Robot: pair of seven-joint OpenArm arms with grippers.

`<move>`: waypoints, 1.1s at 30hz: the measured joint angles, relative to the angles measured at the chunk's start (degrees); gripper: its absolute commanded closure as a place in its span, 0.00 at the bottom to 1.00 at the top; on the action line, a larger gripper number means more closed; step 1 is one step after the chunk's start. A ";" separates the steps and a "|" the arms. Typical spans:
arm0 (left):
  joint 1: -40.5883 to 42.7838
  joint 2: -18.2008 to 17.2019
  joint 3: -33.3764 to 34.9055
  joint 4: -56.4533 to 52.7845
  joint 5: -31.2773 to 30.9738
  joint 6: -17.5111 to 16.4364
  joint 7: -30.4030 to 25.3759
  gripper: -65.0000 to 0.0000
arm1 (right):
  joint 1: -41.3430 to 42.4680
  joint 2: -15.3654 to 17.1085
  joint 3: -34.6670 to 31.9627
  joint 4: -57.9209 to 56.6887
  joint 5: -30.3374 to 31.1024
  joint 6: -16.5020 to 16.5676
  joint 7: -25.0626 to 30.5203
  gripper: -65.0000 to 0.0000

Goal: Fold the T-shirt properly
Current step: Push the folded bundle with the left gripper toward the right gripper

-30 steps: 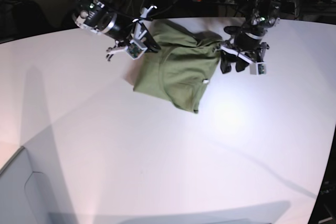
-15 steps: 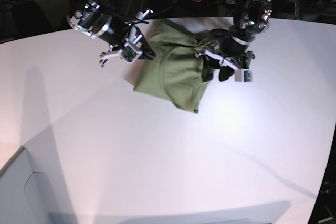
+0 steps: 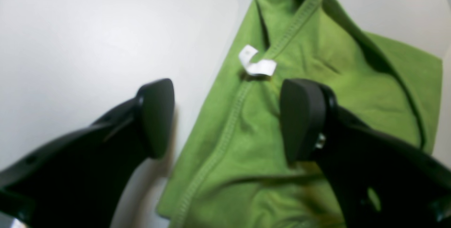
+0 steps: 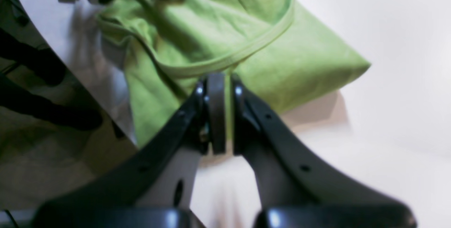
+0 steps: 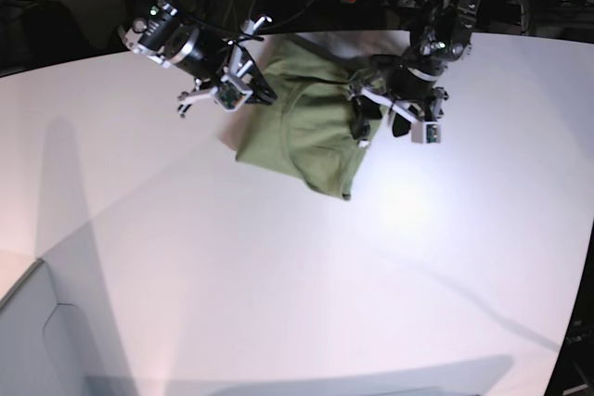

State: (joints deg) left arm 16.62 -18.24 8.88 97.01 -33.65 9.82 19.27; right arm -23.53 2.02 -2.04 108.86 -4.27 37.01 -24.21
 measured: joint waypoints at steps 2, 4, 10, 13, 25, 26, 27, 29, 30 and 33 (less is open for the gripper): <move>-0.13 0.02 0.00 -1.18 -0.04 0.02 0.04 0.31 | -0.02 0.02 0.00 0.00 0.00 0.00 -0.09 0.99; -0.44 0.04 0.02 -2.23 -0.09 -0.22 -0.17 0.37 | 0.20 0.02 0.00 0.07 0.00 0.00 -0.07 0.99; -2.36 0.13 0.00 -4.94 -0.07 -0.24 -0.33 0.81 | 0.33 -0.26 4.52 0.81 0.09 0.00 -0.24 0.99; -2.86 0.15 0.02 -6.03 -0.07 -0.50 -0.96 0.97 | 0.28 -0.31 6.71 2.58 0.00 0.00 -0.22 0.99; -17.75 -3.54 17.25 -14.03 0.76 -1.70 -2.01 1.00 | 0.37 -1.88 21.24 6.45 0.28 0.02 -0.09 0.99; -19.78 -3.87 19.54 -14.75 0.79 -3.63 -1.11 1.00 | 0.44 -2.36 22.69 6.45 0.37 0.00 0.02 0.99; -21.88 -4.02 21.75 -15.63 0.76 -6.10 -0.26 1.00 | 0.46 -2.86 24.46 6.45 0.44 0.00 -0.09 0.99; -26.01 -3.80 26.60 -17.51 0.81 -11.37 -0.20 1.00 | 0.48 -4.22 27.65 6.45 0.42 0.02 -0.02 0.99; -28.00 -3.58 28.81 -18.97 0.79 -13.40 -0.15 1.00 | 0.61 -5.07 29.24 6.45 0.46 0.00 0.00 0.99; -33.94 -2.03 34.97 -23.65 0.76 -15.98 -0.57 1.00 | 0.59 -5.90 33.22 6.45 0.44 0.02 -0.11 0.99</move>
State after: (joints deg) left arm -17.32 -20.27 43.86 73.36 -32.88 -6.15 18.70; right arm -22.94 -3.88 31.18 115.31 -3.84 37.04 -24.32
